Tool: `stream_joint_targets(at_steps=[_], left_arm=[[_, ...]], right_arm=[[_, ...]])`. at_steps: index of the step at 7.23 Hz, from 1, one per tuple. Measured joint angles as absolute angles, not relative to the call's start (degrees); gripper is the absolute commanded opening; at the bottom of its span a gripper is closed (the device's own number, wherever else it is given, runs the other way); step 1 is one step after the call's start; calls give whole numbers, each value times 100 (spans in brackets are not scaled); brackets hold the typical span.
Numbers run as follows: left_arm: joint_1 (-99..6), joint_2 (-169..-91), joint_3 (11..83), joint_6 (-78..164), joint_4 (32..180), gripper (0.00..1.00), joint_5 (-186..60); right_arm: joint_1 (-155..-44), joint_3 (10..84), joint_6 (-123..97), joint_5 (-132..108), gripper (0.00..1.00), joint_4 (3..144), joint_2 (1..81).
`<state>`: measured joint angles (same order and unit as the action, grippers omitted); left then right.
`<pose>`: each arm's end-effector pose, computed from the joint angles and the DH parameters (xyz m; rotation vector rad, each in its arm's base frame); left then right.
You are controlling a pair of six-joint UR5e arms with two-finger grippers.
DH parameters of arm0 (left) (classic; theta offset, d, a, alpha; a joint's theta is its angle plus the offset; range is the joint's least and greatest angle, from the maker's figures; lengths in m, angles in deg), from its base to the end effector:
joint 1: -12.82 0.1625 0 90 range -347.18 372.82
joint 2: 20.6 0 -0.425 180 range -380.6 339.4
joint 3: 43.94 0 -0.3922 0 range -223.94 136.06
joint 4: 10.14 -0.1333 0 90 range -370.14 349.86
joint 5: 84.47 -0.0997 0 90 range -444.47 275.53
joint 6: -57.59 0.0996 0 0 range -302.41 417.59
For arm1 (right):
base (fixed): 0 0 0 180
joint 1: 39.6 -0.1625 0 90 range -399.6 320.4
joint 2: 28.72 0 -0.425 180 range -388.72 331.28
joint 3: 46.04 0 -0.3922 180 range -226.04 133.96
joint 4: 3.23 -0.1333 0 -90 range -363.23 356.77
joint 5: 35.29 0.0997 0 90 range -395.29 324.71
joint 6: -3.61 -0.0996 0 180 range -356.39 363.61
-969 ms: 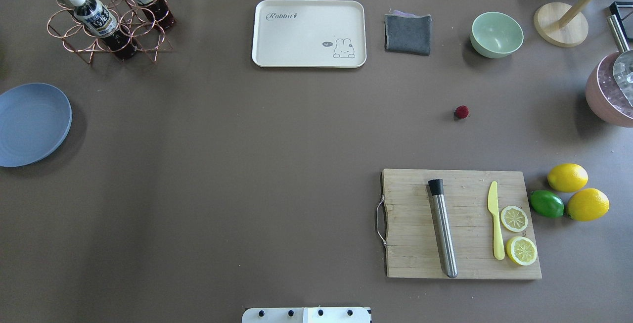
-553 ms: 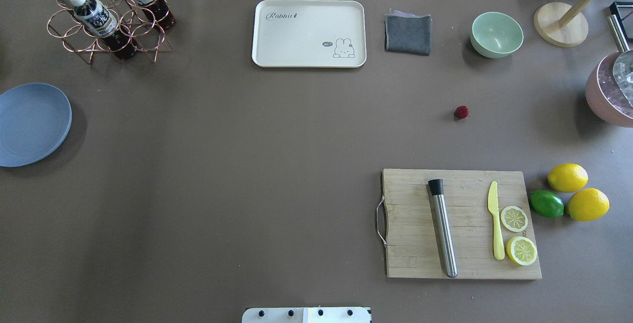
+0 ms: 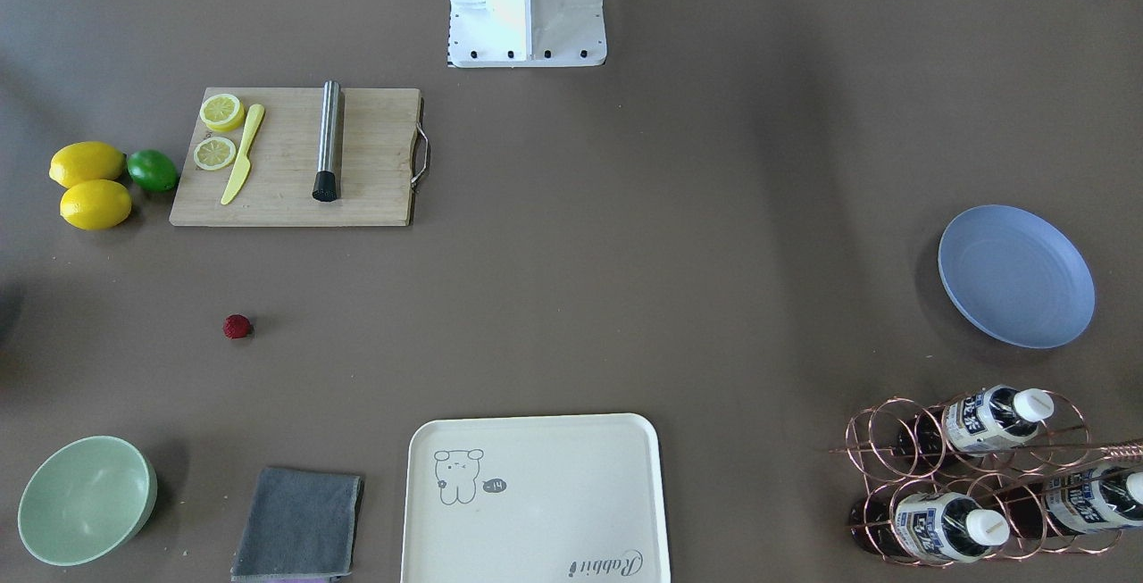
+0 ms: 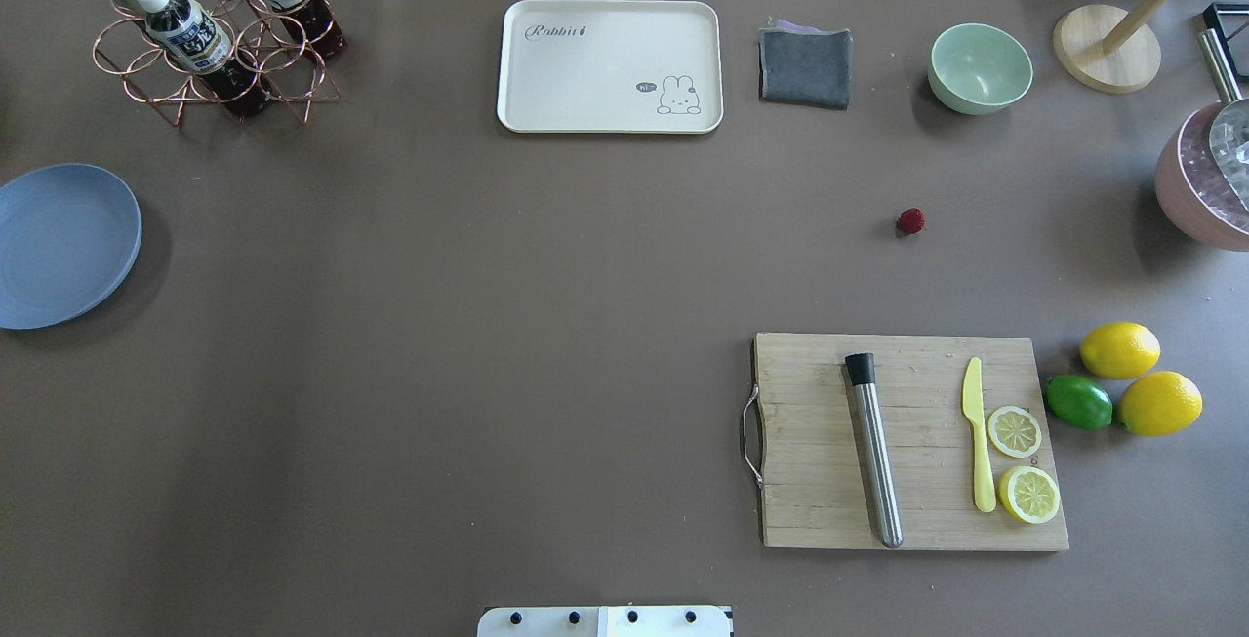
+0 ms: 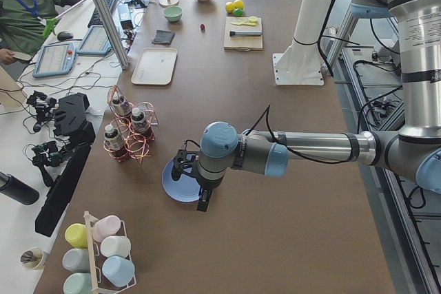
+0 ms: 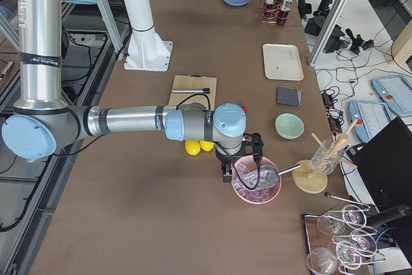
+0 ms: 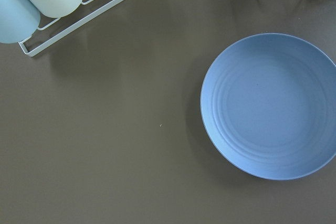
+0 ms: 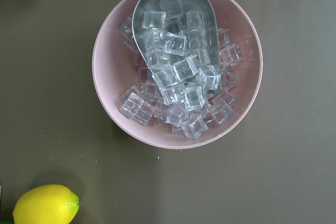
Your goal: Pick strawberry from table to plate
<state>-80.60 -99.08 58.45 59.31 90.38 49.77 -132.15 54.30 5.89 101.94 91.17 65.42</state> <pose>-0.0887 -0.4146 0.6232 0.2231 0.7602 0.0486 0.0806 -0.4579 0.6085 0.0643 -0.8223 -0.0085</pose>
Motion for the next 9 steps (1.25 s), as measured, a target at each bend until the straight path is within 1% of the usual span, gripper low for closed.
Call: stream_joint_targets(at_steps=[9], left_arm=[[-8053,-9997,5722,5742,9266,98,4982]], right_arm=[[-13181,5478,588,10202,100,9106,6498]])
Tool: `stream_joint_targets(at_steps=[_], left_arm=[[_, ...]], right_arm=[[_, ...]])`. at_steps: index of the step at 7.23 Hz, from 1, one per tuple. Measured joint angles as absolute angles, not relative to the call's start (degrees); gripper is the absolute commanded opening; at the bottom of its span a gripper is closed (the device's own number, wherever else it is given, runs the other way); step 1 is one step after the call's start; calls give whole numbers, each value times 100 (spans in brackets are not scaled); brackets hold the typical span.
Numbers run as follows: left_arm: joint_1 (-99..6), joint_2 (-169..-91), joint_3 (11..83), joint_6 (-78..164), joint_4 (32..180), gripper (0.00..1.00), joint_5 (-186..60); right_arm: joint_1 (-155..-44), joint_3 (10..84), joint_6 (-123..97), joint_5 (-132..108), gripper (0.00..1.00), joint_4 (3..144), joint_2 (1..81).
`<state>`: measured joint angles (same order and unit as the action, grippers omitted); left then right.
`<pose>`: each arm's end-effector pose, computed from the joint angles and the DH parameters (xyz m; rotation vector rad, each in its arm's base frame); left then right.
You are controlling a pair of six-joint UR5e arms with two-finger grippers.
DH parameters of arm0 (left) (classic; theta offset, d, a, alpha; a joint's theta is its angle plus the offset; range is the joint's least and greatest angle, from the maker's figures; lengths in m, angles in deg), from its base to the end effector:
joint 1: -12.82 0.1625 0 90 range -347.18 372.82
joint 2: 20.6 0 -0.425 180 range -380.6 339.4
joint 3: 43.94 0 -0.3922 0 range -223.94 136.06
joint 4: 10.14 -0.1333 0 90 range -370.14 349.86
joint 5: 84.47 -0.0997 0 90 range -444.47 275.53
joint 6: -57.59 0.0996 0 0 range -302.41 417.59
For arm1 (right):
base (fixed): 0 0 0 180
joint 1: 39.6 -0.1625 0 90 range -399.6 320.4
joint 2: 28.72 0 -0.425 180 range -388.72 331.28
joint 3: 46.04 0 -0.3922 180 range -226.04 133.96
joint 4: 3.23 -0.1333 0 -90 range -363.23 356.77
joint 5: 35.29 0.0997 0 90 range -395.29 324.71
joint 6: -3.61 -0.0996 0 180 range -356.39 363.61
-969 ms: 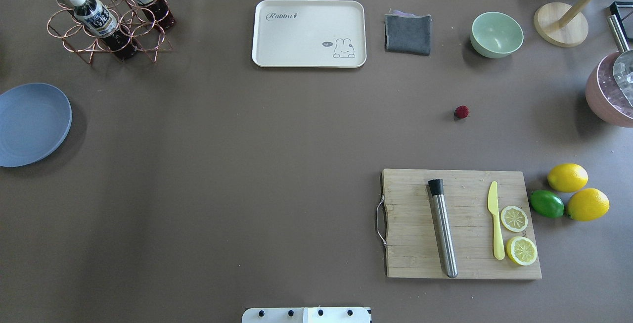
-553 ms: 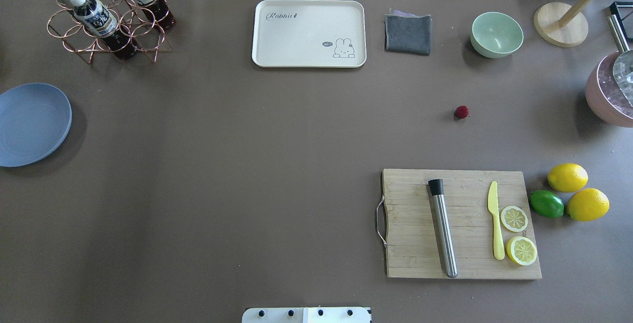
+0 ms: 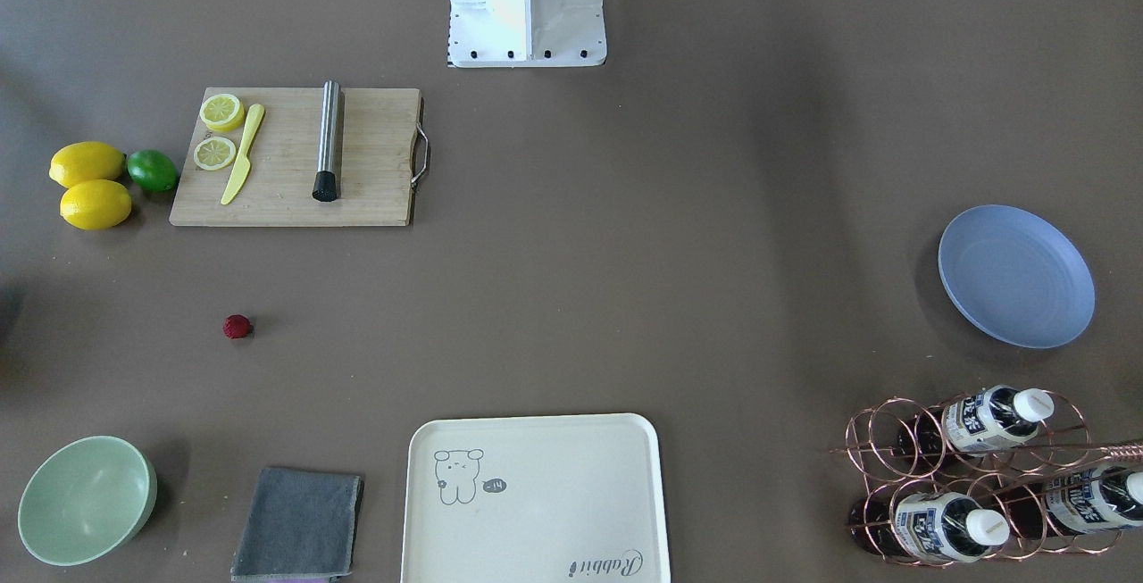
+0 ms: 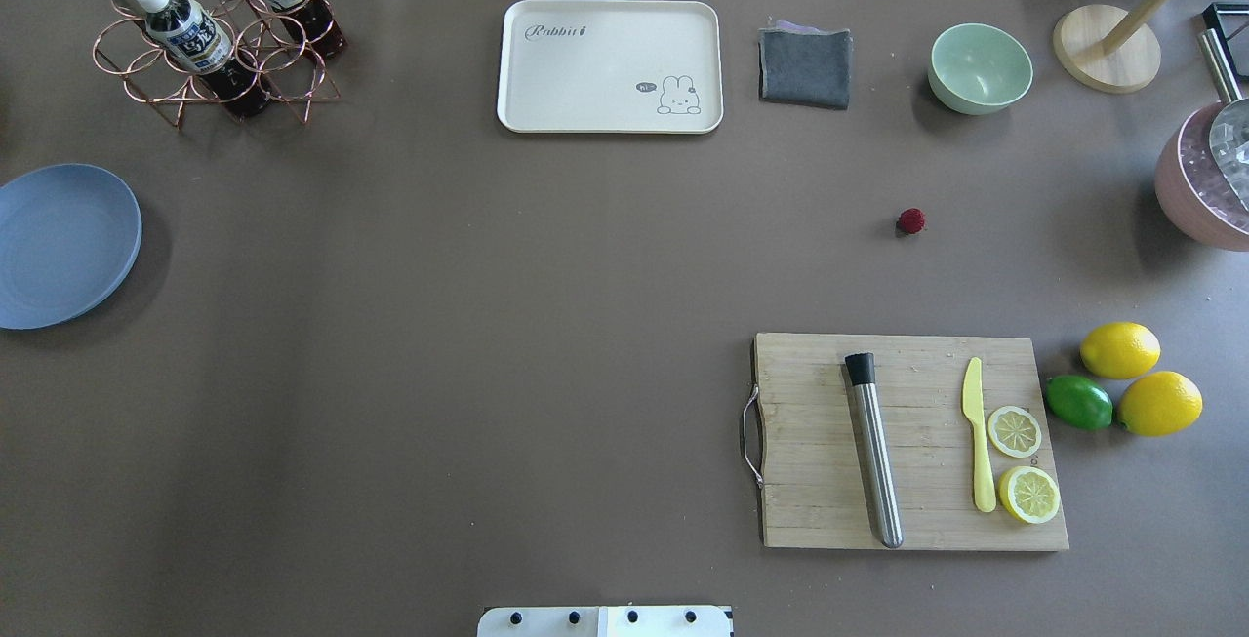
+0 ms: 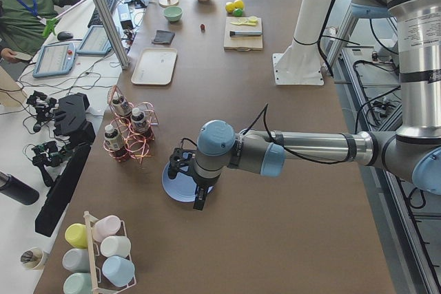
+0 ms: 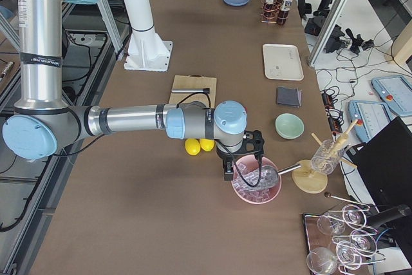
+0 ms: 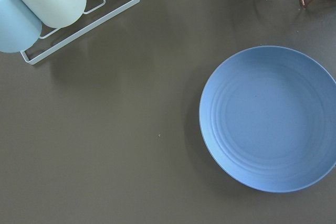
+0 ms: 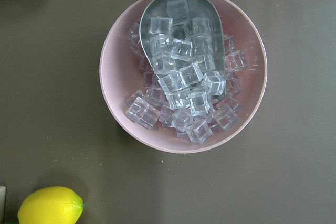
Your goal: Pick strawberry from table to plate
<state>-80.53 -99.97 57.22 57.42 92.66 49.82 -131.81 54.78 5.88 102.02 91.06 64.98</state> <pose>-0.0886 -0.4228 0.6230 0.2421 0.7628 0.0318 0.0780 -0.4620 0.6005 0.0788 -0.8231 -0.0214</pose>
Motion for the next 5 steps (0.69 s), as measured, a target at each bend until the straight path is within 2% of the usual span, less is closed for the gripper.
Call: stream_joint_targets(at_steps=[2,5], left_arm=[[-8049,-10004,5324,5722,9847,98,4984],[-8019,-10304,4363,5536,10778,98,5097]], right_arm=[[-13011,5508,551,10207,100,9108,6403],[-12613,5545,85,10203,100,9108,6058]])
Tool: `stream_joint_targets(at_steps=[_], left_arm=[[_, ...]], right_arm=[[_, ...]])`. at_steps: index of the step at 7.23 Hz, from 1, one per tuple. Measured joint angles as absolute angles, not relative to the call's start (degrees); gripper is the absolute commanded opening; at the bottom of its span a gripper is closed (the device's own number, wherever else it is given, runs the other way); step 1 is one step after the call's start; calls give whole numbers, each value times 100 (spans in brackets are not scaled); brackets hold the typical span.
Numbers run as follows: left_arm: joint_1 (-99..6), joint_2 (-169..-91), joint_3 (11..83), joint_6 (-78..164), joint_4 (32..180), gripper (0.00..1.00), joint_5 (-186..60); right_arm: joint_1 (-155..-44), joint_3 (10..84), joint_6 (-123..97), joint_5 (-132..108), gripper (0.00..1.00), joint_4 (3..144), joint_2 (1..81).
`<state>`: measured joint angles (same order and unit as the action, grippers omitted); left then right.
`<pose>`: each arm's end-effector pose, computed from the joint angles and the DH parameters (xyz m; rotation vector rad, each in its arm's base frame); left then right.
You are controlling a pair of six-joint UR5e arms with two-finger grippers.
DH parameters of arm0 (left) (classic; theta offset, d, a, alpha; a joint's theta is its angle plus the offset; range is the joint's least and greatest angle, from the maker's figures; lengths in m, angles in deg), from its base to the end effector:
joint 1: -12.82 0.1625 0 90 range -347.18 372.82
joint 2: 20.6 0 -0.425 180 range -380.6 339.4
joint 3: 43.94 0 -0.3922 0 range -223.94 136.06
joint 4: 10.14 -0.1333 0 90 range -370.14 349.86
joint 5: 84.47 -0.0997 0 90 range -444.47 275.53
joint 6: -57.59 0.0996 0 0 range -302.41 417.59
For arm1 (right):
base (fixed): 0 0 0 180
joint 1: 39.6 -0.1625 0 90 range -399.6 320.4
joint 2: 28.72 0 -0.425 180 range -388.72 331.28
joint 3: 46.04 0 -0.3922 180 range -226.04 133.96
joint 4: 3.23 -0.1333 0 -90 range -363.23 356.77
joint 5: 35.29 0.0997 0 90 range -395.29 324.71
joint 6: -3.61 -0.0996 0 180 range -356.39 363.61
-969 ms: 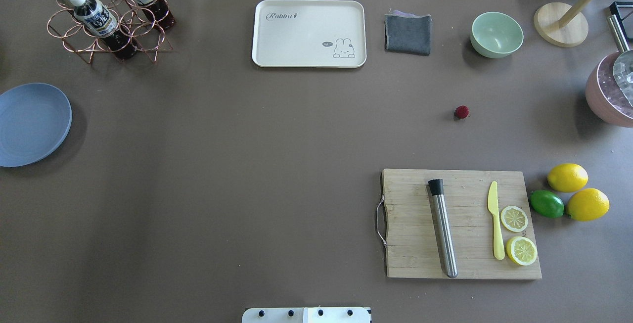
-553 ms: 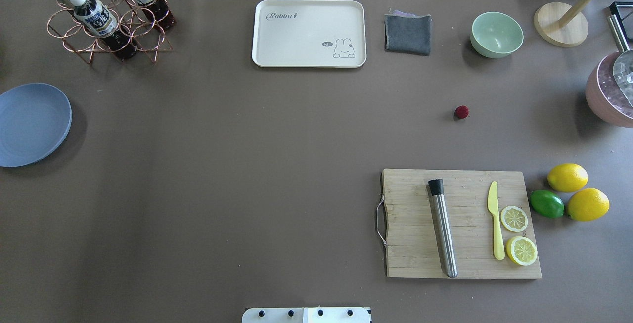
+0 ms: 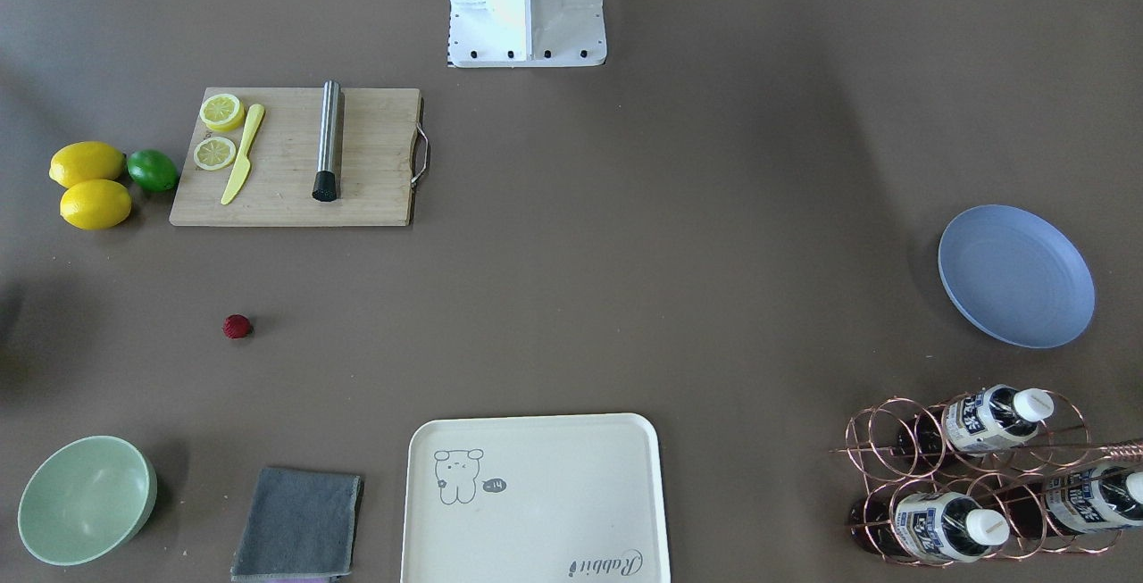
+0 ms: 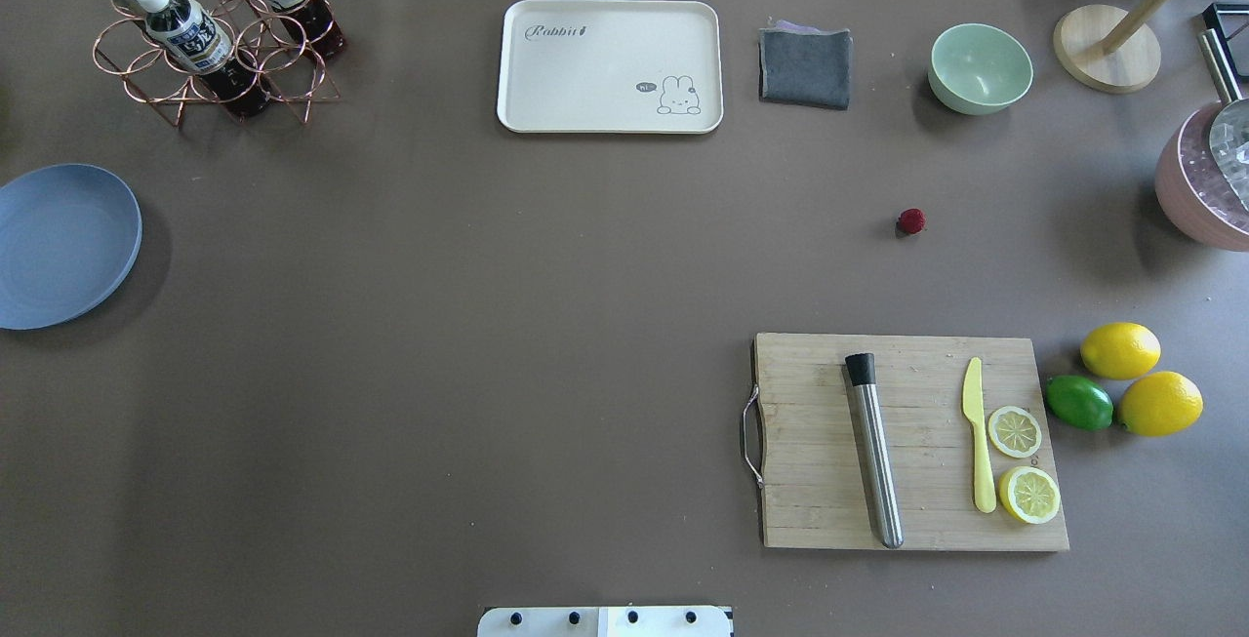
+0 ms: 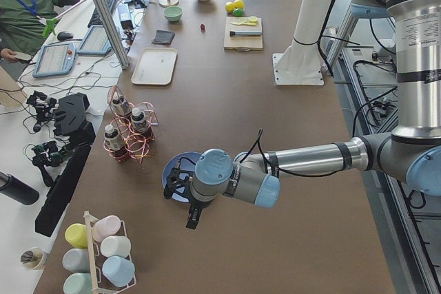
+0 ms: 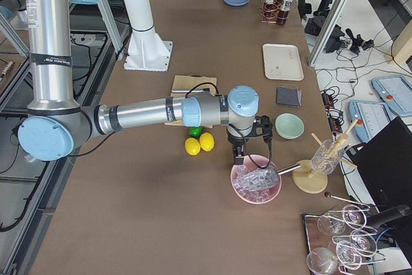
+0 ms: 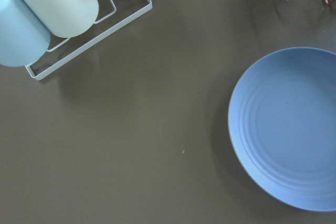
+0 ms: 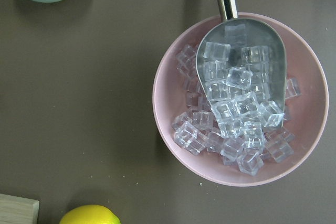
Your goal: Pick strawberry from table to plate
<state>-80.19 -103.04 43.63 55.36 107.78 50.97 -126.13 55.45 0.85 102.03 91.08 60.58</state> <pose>-0.0857 -0.4428 0.6876 0.3015 0.7839 0.0381 0.0299 -0.4993 0.5579 0.0846 -0.8304 -0.0685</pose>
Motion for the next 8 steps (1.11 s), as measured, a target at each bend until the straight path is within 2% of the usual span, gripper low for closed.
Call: stream_joint_targets(at_steps=[2,4,6,8], left_arm=[[-7843,-10743,3623,5136,11243,98,5330],[-7271,-11088,2875,4207,12371,98,5340],[-6775,-11283,2415,3454,13162,98,5204],[-6440,-11518,2091,3284,13347,98,5050]], right_arm=[[-12436,5554,-285,10200,100,9104,5810],[-12274,5556,-687,10198,100,9102,5591],[-12100,5556,-1053,10181,100,9100,5404],[-11977,5562,-1262,10154,100,9099,5282]])
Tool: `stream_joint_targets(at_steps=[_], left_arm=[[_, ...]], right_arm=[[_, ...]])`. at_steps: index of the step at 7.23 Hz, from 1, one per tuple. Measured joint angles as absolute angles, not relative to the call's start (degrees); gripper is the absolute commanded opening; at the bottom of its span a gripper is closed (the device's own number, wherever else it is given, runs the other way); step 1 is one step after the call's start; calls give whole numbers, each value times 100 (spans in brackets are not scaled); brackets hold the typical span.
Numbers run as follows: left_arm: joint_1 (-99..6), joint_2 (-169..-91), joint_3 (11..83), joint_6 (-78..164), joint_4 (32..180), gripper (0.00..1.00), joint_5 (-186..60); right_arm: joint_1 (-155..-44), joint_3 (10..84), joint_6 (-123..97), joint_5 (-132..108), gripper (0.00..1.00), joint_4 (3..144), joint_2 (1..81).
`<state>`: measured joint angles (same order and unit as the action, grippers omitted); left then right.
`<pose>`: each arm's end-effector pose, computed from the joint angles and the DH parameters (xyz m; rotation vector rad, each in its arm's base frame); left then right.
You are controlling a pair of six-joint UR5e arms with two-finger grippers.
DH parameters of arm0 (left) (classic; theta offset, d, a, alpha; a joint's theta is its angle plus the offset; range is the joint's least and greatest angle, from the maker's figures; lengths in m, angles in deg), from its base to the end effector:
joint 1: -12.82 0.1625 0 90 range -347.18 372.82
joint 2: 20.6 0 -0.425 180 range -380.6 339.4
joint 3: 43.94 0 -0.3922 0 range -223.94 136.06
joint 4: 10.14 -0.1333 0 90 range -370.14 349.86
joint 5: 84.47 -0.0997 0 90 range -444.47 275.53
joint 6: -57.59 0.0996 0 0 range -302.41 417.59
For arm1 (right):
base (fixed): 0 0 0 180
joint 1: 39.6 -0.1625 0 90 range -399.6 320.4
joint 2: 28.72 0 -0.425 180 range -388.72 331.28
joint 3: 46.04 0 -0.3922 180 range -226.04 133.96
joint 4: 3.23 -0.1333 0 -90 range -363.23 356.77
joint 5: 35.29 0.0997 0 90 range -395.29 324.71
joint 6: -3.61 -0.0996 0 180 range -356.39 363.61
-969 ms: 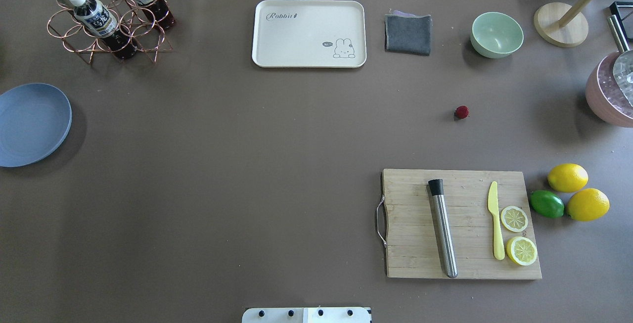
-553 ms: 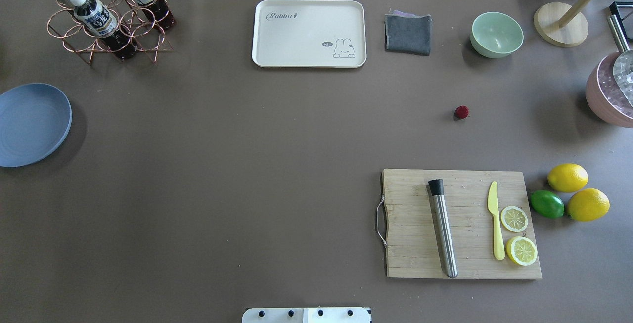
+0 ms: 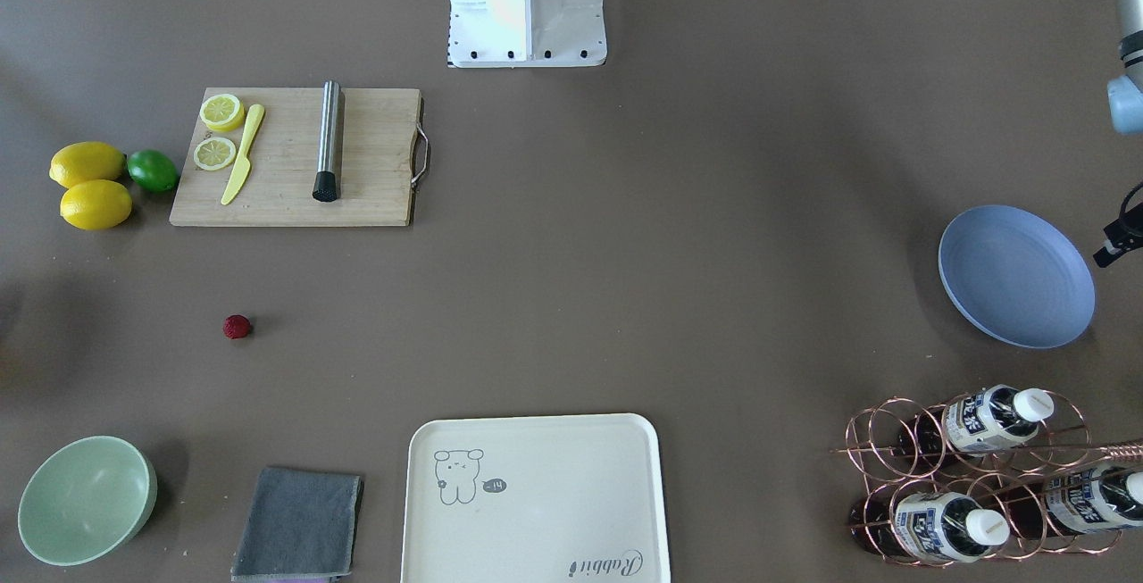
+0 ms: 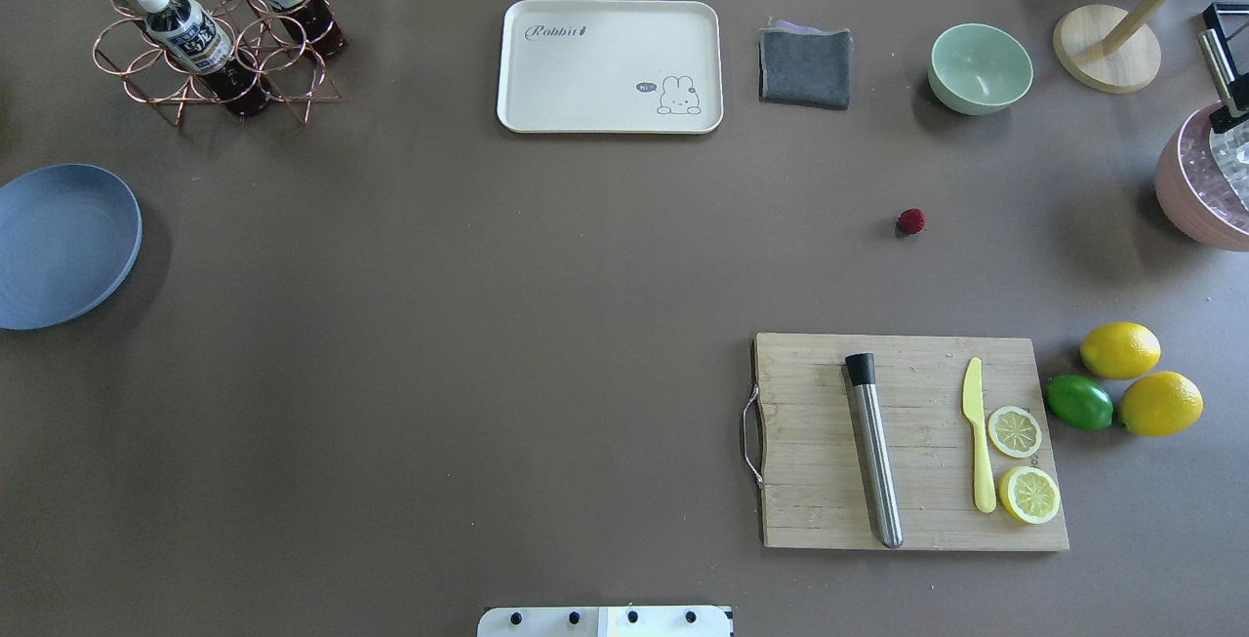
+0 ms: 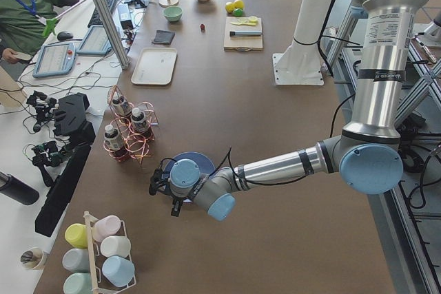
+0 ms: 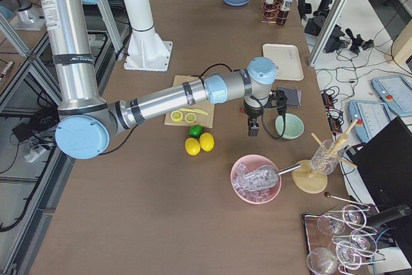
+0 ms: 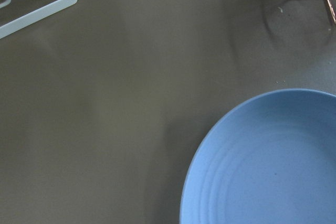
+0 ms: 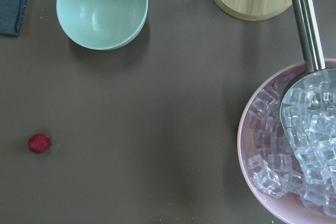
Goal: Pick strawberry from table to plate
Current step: 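Lower the left gripper to the blue plate's rim and grasp it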
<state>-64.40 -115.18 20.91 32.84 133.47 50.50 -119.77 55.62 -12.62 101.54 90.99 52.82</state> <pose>0.0544 -0.5241 0.7287 0.2715 0.8957 0.0328 -0.0333 -0.5477 0.4862 0.0720 -0.8496 -0.0085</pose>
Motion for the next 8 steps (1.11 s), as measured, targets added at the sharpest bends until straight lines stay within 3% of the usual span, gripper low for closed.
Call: stream_joint_targets(at_steps=[6,7,8], left_arm=[[-5806,-11731,1819,3271,13381,98,4823],[-5805,-11716,1815,3271,13382,91,4829],[-5810,-11693,1810,3274,13381,56,4832]], right_arm=[[-11934,5665,-1489,10113,100,9099,5215],[-11933,5708,-1572,10097,100,9099,5219],[-11932,5726,-1606,10090,100,9099,5222]])
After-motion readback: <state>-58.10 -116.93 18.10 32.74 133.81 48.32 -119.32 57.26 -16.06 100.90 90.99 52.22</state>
